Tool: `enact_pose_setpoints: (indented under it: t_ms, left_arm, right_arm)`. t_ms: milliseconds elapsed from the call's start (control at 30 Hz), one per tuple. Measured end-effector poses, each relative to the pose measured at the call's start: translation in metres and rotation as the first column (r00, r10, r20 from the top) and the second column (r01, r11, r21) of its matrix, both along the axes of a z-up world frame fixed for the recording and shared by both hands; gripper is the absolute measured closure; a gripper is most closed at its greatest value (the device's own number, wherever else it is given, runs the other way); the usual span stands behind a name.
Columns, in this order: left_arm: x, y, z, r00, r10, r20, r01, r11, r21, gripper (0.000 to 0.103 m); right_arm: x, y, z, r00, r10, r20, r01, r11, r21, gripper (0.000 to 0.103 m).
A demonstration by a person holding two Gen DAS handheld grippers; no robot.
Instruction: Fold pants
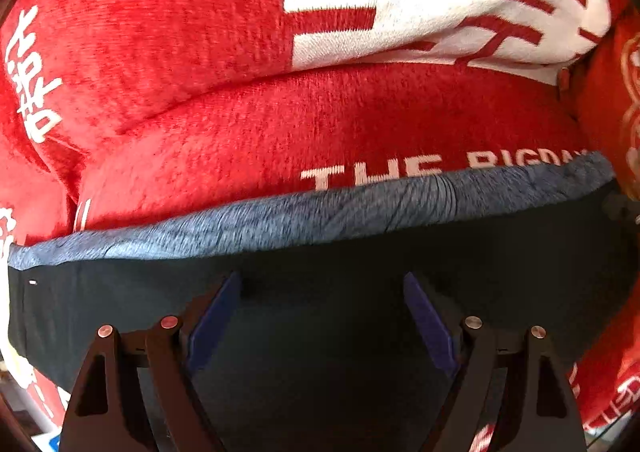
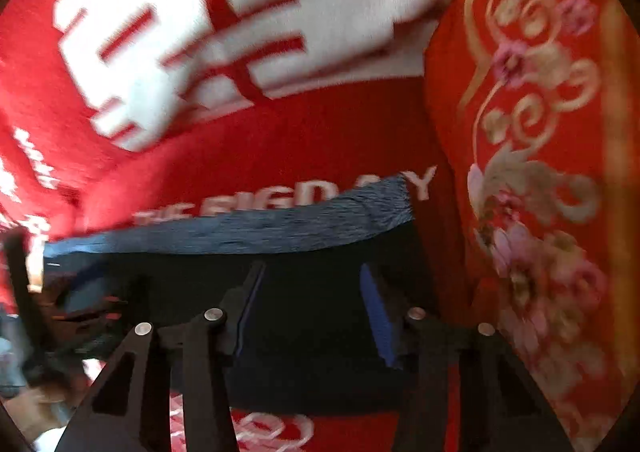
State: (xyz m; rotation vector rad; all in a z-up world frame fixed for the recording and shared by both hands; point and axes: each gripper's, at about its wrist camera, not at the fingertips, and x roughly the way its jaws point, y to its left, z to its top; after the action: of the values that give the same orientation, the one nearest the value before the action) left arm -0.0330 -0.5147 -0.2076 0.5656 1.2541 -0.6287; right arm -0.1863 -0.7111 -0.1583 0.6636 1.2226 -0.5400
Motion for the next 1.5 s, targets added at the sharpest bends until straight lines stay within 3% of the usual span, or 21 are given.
enact_pose_setpoints:
  t_ms: [100,133,233,400,500,600,767,900,1033,1200,1267,1333,1500]
  left_arm:
    - [0.007,-0.005,-0.005,1.0,0.022,0.0,-0.022,1.0,-0.018,0.014]
    - [0.009,-0.006,-0.006,1.0,0.025,-0.005,-0.025,0.999,-0.022,0.013]
    - [0.017,-0.005,-0.007,0.999,0.034,-0.026,-0.035,0.999,-0.024,0.009]
    - [0.025,0.02,0.013,0.998,0.062,-0.005,-0.062,0.998,-0.01,0.009]
    - [0.032,0.057,0.028,0.996,0.087,0.016,-0.087,0.996,-0.004,0.009]
    - [0.044,0.102,0.039,0.99,0.139,0.03,-0.14,0.99,0.022,0.009]
    - [0.068,0.18,0.049,0.976,0.211,0.06,-0.215,0.974,0.073,0.009]
    - [0.085,0.231,0.051,0.97,0.224,0.099,-0.234,0.965,0.114,0.009]
    - [0.116,0.28,0.044,0.963,0.239,0.122,-0.255,0.958,0.135,0.009]
    - [0.16,0.331,0.015,0.963,0.209,0.168,-0.238,0.956,0.172,0.009]
    - [0.175,0.353,-0.008,0.962,0.23,0.144,-0.255,0.948,0.192,0.009]
    - [0.183,0.369,-0.022,0.961,0.263,0.084,-0.272,0.953,0.133,0.007]
    - [0.176,0.373,-0.025,0.972,0.214,0.097,-0.223,0.971,0.092,0.002]
  right_arm:
    - [0.0,-0.011,-0.017,0.999,-0.028,-0.016,0.027,0.999,-0.038,0.075]
    - [0.003,-0.013,-0.015,1.0,-0.015,-0.02,0.014,0.997,-0.072,0.076]
    - [0.011,-0.014,-0.017,0.999,0.006,-0.04,-0.01,0.995,-0.104,0.075]
    - [0.012,-0.013,-0.013,0.998,-0.026,-0.048,0.023,0.998,-0.056,0.07]
    - [-0.002,-0.008,0.002,0.997,-0.072,0.022,0.073,0.997,-0.015,0.067]
    - [-0.02,0.01,0.013,0.984,-0.127,0.126,0.117,0.989,0.086,0.058]
    - [-0.025,0.067,0.014,0.953,-0.179,0.245,0.108,0.954,0.279,0.045]
    - [-0.003,0.131,0.008,0.942,-0.16,0.294,0.025,0.911,0.413,0.03]
    - [0.029,0.213,0.005,0.936,-0.15,0.319,-0.056,0.829,0.556,0.03]
    - [0.079,0.296,-0.022,0.936,-0.118,0.331,-0.111,0.793,0.599,0.034]
    - [0.1,0.319,-0.035,0.937,-0.123,0.328,-0.115,0.777,0.62,0.036]
    - [0.114,0.336,-0.05,0.943,-0.131,0.306,-0.098,0.769,0.631,0.038]
    - [0.12,0.348,-0.061,0.936,-0.185,0.299,-0.049,0.774,0.631,0.039]
